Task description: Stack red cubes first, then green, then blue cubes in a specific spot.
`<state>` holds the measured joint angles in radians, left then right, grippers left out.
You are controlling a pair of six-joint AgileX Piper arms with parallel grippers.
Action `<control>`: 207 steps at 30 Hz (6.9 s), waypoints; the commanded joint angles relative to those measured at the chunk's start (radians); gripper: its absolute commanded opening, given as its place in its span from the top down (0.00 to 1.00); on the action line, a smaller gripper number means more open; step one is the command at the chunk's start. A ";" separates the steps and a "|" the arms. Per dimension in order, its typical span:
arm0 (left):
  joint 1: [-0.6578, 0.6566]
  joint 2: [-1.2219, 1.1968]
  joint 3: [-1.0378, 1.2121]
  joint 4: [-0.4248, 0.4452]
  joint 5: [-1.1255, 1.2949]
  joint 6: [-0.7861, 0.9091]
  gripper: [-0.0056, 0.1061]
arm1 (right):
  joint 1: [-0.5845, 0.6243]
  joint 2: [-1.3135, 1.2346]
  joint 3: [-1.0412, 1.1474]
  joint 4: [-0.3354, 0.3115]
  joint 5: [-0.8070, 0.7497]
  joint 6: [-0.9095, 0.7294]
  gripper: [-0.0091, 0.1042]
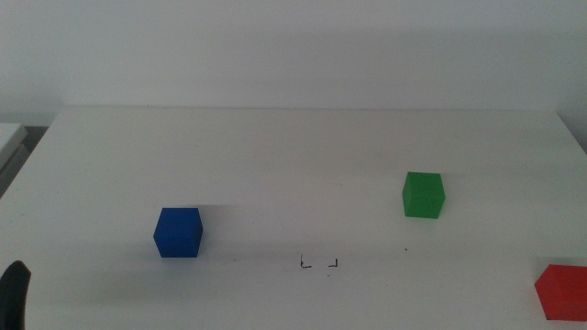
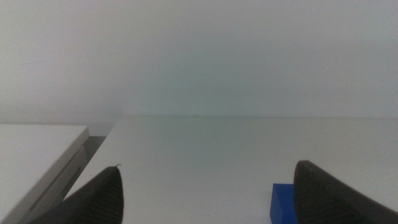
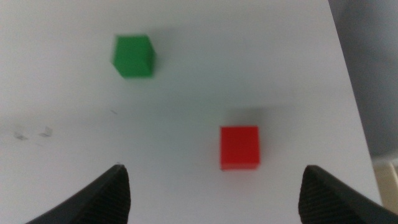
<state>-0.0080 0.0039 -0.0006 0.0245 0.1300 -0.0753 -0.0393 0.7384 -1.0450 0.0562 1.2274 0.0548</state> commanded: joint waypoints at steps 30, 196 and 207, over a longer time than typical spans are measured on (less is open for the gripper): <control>0.003 -0.004 0.001 0.003 -0.014 -0.001 0.12 | -0.001 0.618 0.066 -0.081 -0.112 -0.078 0.18; 0.003 -0.004 0.001 0.003 -0.014 -0.001 0.12 | 0.750 1.458 -0.761 -0.112 -0.047 0.651 0.31; 0.003 -0.004 0.001 0.003 -0.014 -0.001 0.12 | 0.650 1.147 -0.761 -0.238 -0.020 0.473 0.26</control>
<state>-0.0080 0.0039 -0.0006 0.0245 0.1300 -0.0753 0.6511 1.9124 -1.8048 -0.1495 1.1843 0.5675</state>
